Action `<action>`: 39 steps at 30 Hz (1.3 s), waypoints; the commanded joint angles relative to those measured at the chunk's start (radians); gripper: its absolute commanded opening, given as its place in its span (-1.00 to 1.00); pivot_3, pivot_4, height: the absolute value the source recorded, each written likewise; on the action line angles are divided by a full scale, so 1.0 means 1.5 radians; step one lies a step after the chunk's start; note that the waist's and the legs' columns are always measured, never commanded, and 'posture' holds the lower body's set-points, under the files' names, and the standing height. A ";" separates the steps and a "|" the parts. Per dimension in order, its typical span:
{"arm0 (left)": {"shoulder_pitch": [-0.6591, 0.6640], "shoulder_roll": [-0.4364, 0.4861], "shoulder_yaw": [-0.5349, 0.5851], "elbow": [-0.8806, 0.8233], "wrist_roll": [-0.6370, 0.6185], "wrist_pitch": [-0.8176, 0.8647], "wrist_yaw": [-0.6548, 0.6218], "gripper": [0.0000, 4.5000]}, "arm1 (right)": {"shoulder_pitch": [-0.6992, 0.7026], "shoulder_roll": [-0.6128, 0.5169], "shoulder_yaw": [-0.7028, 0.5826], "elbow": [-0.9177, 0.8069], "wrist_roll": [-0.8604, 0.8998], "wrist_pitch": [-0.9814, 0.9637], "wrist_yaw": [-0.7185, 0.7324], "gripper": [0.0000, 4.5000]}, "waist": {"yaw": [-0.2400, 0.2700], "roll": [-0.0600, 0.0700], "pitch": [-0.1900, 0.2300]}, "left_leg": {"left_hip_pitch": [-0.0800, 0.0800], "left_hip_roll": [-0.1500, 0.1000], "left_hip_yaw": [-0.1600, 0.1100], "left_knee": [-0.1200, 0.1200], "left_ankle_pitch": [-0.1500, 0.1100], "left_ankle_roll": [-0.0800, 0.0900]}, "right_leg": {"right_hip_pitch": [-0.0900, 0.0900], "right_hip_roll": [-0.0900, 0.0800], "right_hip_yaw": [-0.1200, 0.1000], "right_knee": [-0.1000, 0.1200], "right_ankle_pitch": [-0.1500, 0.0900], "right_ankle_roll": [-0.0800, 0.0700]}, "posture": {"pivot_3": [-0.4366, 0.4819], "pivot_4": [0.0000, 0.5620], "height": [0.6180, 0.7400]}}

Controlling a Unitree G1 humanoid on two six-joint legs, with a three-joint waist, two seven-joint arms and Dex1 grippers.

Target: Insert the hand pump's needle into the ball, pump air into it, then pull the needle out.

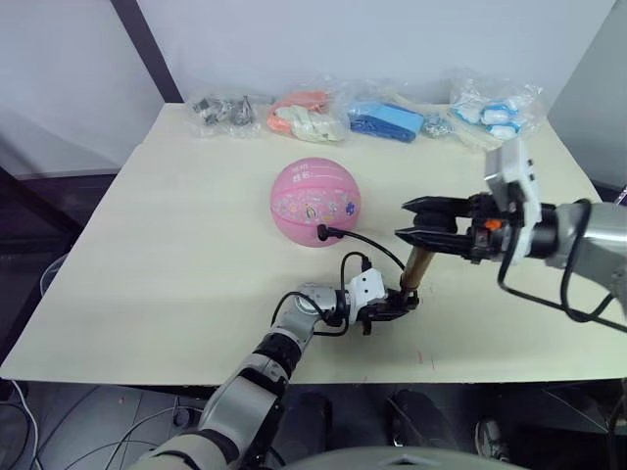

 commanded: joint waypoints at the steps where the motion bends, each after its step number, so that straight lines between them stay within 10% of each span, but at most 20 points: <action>1: 0.018 0.005 -0.008 0.023 0.010 0.017 0.001 -0.50 | 0.045 0.017 0.078 0.012 -0.051 0.010 -0.013 -0.23 | 0.000 0.000 0.000 | 0.000 0.000 0.000 0.000 0.000 0.000 | 0.000 0.000 0.000 0.000 0.000 0.000 | -0.05 -0.47 0.97; 15: 0.016 0.008 -0.006 0.027 0.009 0.017 0.000 -0.50 | 0.065 0.056 0.080 0.026 -0.103 -0.016 -0.002 -0.23 | 0.000 0.000 0.000 | 0.000 0.000 0.000 0.000 0.000 0.000 | 0.000 0.000 0.000 0.000 0.000 0.000 | -0.05 -0.47 0.97; 39: 0.011 0.006 -0.007 0.057 0.016 -0.004 0.007 -0.50 | -0.259 -0.110 -0.136 0.115 0.208 0.179 0.019 -0.23 | 0.002 0.004 0.004 | -0.003 -0.001 0.000 0.000 0.000 0.000 | -0.003 -0.001 0.000 -0.001 0.000 0.000 | -0.05 -0.47 0.97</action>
